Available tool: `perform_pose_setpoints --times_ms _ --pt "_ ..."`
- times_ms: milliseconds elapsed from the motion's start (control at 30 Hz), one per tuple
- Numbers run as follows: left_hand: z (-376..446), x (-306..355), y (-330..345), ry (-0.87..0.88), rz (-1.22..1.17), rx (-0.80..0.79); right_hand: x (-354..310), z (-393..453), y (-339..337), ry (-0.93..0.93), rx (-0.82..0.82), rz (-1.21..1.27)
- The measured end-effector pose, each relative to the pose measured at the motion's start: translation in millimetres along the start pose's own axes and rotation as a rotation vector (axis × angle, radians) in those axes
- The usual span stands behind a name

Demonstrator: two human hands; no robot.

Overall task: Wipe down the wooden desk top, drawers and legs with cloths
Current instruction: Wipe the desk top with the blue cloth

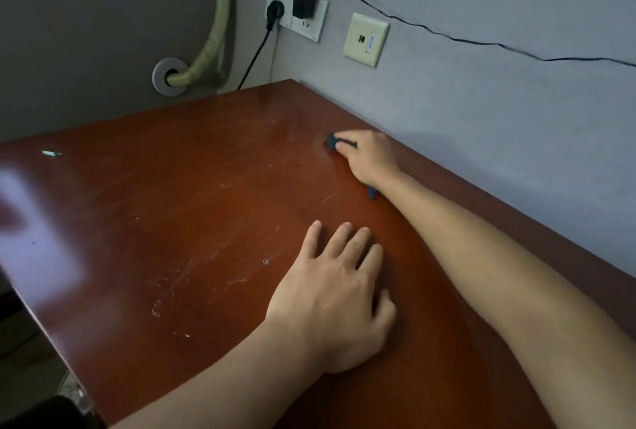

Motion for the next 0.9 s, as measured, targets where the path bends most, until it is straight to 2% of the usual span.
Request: perform_pose_setpoints --times_ms 167,333,467,533,733,900 --pt "2 -2 5 -0.005 0.009 -0.033 -1 55 21 0.074 -0.044 -0.027" --pt "1 -4 -1 0.011 -0.027 0.022 -11 2 5 0.038 -0.025 0.024" --pt "-15 4 -18 0.088 -0.011 0.328 -29 -77 -16 -0.011 -0.051 0.095" --pt "-31 5 -29 0.076 -0.004 0.408 -37 -118 -26 -0.026 -0.060 0.109" --pt "-104 -6 -21 0.105 0.100 0.204 -76 -229 -51 -0.118 -0.087 0.121" --pt "-137 -16 -23 0.072 -0.002 0.268 -87 -254 -60 -0.192 -0.170 0.200"
Point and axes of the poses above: each hand's wrist, its own z-axis towards the middle knuckle, its own y-axis out of the palm, x = y × z, the point moved 5 cm from there along z, towards the middle knuckle, and after that the axes turned 3 degrees about y, right-handed, at the moved point
